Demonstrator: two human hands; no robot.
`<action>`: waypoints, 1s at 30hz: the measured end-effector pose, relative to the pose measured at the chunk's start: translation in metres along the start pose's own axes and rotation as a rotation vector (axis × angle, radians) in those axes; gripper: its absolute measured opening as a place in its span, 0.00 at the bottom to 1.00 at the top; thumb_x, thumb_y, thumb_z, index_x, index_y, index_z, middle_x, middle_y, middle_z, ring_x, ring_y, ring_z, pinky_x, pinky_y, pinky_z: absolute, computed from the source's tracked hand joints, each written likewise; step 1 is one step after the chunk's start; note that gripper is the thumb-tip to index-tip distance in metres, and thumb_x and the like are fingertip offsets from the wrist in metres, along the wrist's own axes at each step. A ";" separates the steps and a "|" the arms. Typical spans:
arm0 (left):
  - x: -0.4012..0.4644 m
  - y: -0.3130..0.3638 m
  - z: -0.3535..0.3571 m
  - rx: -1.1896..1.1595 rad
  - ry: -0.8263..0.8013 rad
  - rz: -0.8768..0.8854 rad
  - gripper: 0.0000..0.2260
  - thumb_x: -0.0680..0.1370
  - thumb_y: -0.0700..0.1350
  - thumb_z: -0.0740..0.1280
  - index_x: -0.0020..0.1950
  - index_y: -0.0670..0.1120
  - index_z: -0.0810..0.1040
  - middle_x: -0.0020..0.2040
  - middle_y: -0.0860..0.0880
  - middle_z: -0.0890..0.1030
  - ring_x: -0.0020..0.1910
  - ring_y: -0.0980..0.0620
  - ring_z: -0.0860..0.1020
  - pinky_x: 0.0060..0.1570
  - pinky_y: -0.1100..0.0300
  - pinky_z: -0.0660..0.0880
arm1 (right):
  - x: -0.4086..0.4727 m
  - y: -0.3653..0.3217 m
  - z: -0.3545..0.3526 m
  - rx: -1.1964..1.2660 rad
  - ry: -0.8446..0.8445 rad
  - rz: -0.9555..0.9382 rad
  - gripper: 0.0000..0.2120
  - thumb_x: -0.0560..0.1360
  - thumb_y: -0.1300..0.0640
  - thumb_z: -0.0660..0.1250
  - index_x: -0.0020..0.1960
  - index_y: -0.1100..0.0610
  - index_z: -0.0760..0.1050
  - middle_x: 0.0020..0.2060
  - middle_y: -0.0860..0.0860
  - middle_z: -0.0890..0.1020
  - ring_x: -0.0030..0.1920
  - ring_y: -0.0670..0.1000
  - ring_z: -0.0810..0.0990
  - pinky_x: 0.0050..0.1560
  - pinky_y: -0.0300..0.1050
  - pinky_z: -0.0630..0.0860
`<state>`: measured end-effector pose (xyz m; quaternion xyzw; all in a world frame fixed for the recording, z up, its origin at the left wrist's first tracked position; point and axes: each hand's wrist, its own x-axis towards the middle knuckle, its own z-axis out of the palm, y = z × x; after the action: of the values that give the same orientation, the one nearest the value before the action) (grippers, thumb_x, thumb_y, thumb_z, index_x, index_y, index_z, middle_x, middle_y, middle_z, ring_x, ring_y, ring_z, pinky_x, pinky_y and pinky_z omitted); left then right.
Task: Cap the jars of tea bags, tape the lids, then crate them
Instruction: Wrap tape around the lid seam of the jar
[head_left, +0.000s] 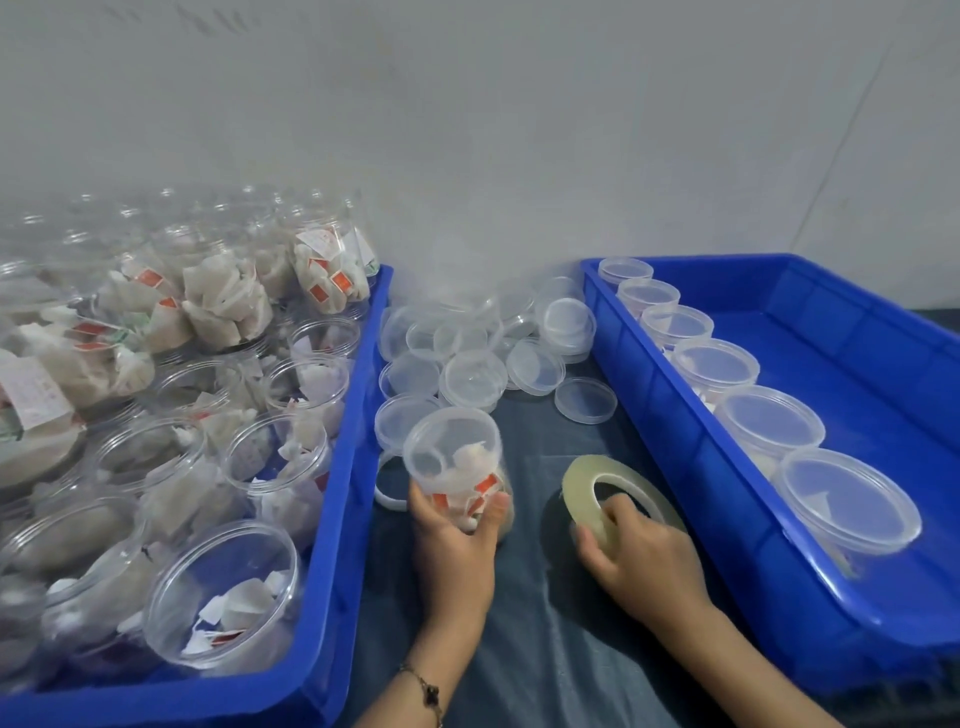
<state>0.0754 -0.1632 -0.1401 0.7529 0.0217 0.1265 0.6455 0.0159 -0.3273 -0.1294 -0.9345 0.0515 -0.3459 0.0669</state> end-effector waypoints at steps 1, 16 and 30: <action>0.001 -0.001 0.000 0.028 -0.053 0.003 0.44 0.64 0.59 0.73 0.73 0.44 0.60 0.60 0.45 0.77 0.49 0.54 0.77 0.42 0.80 0.68 | -0.002 -0.002 -0.003 0.015 0.026 0.008 0.15 0.63 0.50 0.75 0.34 0.60 0.74 0.20 0.49 0.72 0.18 0.53 0.71 0.17 0.41 0.64; -0.045 0.017 -0.004 0.326 -0.233 0.584 0.16 0.75 0.49 0.66 0.60 0.46 0.77 0.52 0.49 0.81 0.46 0.55 0.78 0.47 0.54 0.76 | -0.027 -0.012 -0.013 0.134 -0.014 0.003 0.18 0.69 0.43 0.61 0.37 0.58 0.77 0.23 0.47 0.75 0.21 0.47 0.73 0.20 0.38 0.68; -0.033 0.029 0.003 0.480 -0.268 0.611 0.06 0.69 0.35 0.74 0.37 0.42 0.78 0.36 0.48 0.79 0.32 0.47 0.78 0.28 0.56 0.74 | -0.029 -0.011 -0.016 0.118 -0.047 -0.023 0.17 0.69 0.42 0.61 0.36 0.56 0.77 0.23 0.47 0.75 0.22 0.46 0.73 0.21 0.35 0.66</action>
<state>0.0399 -0.1778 -0.1174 0.8638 -0.2581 0.2045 0.3814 -0.0155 -0.3135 -0.1342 -0.9373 0.0187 -0.3271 0.1190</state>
